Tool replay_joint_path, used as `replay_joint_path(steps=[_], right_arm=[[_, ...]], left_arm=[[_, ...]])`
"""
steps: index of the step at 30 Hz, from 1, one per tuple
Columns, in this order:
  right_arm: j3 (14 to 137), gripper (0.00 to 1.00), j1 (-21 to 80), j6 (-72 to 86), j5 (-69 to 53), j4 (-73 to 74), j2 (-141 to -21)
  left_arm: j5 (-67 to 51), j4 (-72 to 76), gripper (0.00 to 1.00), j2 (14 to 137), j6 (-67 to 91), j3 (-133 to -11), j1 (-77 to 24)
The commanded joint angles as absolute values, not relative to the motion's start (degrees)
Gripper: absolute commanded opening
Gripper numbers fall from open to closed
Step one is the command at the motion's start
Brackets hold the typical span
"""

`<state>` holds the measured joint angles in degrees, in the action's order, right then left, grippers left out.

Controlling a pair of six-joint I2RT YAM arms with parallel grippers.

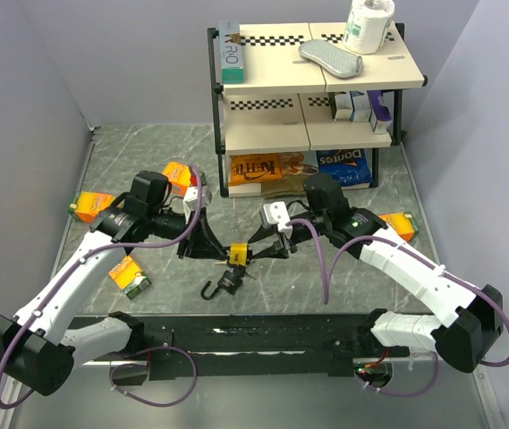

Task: Lock with the key
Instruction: Place the lock at the center of the board.

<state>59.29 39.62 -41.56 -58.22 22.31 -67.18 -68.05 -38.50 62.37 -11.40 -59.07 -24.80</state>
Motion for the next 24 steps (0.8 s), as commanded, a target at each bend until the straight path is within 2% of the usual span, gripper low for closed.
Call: replay_joint_path(steps=[1, 12, 18, 24], right_arm=[[62.93, 0.45, 40.69, -41.57, -60.82, 20.30, -66.00], [62.58, 0.34, 41.22, -37.71, -61.87, 16.96, -65.74], [62.32, 0.17, 41.48, -36.57, -62.66, 16.27, -65.48], [62.49, 0.07, 42.36, -30.34, -62.14, 10.56, -67.41]], left_arm=[[-70.23, -34.72, 0.01, 62.84, -10.64, -61.00, -26.19], [-66.01, -32.61, 0.01, 64.95, -7.74, -61.61, -28.83], [-63.11, -28.92, 0.01, 65.92, -2.65, -61.61, -28.83], [-59.68, -26.72, 0.01, 66.71, -0.79, -61.79, -30.41]])
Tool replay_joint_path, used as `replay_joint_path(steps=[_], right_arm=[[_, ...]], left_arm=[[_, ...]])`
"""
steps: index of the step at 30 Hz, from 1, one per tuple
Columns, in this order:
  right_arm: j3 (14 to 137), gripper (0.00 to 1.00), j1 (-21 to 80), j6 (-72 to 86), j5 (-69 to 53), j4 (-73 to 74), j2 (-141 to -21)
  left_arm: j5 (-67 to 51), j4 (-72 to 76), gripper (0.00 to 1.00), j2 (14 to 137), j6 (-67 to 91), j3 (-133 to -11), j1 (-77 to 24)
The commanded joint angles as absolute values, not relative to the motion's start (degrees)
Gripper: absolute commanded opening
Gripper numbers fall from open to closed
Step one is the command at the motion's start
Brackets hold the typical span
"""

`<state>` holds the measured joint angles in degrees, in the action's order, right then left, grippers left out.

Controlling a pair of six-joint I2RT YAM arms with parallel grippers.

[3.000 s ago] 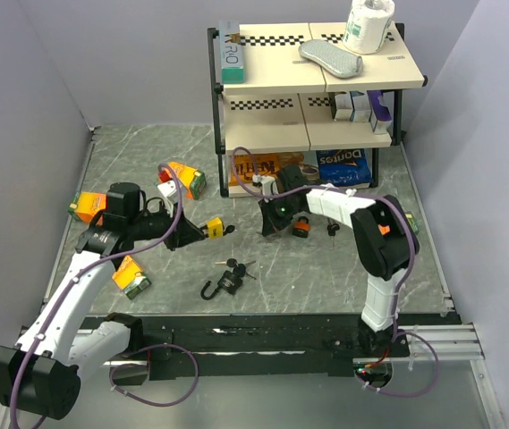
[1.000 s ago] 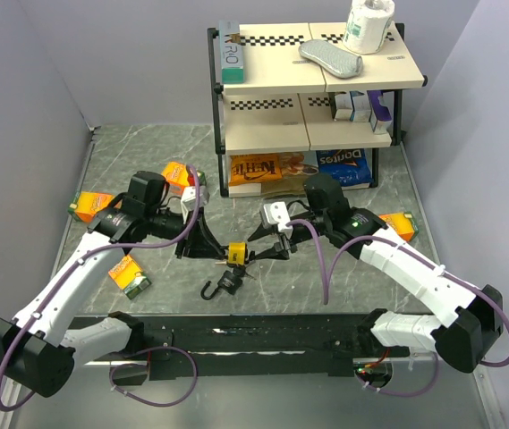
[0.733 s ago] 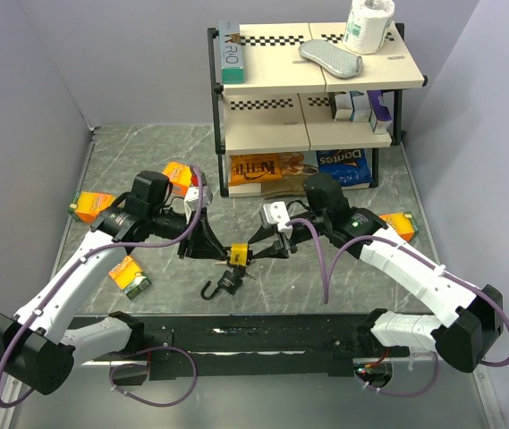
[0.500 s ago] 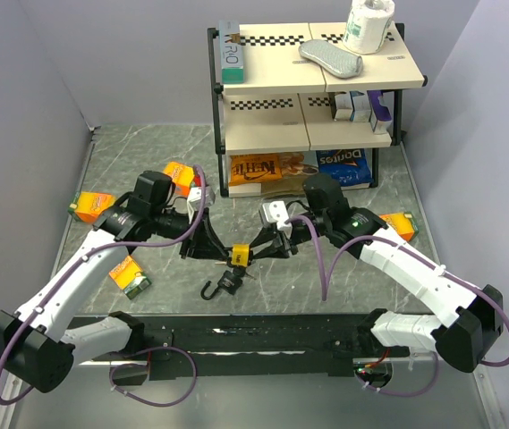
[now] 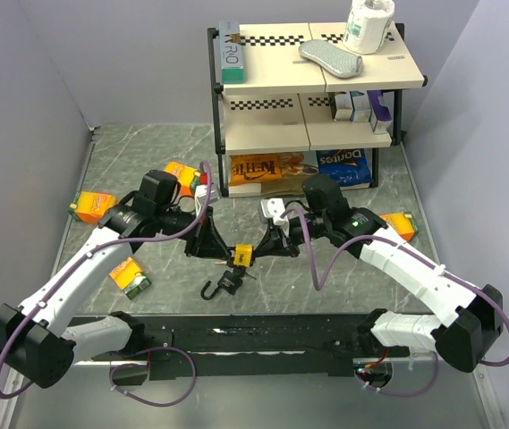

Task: Lock with the key
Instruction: Place the lock at the center of the board.

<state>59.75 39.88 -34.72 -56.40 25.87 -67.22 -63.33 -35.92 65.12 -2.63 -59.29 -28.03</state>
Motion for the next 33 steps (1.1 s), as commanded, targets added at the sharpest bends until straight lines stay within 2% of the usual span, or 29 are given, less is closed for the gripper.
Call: replay_joint_path(steps=[1, 8, 16, 21, 26, 33], right_arm=[[62.75, 0.06, 42.36, -27.45, -61.96, 8.55, -67.85], [63.63, 0.00, 42.28, -14.70, -58.54, 3.25, -71.63], [62.93, 0.00, 40.00, 6.73, -55.28, -0.35, -74.61], [61.70, 0.00, 37.71, 17.12, -57.74, -9.03, -75.67], [62.84, 0.00, 38.32, 19.60, -60.29, -11.86, -77.52], [64.95, 0.00, 38.32, 14.70, -61.08, -6.08, -77.26]], left_arm=[[-59.07, -26.20, 0.01, 66.80, -0.36, -61.79, -30.67], [-55.20, -23.03, 0.01, 66.36, 4.82, -61.79, -30.59], [-38.53, -15.57, 0.01, 60.48, 12.21, -56.35, -30.32], [-35.33, -13.89, 0.01, 59.77, 12.92, -54.14, -30.24], [-34.72, -11.17, 0.01, 60.12, 14.85, -53.44, -30.24], [-34.18, -11.25, 0.01, 60.56, 16.17, -54.31, -28.57]])
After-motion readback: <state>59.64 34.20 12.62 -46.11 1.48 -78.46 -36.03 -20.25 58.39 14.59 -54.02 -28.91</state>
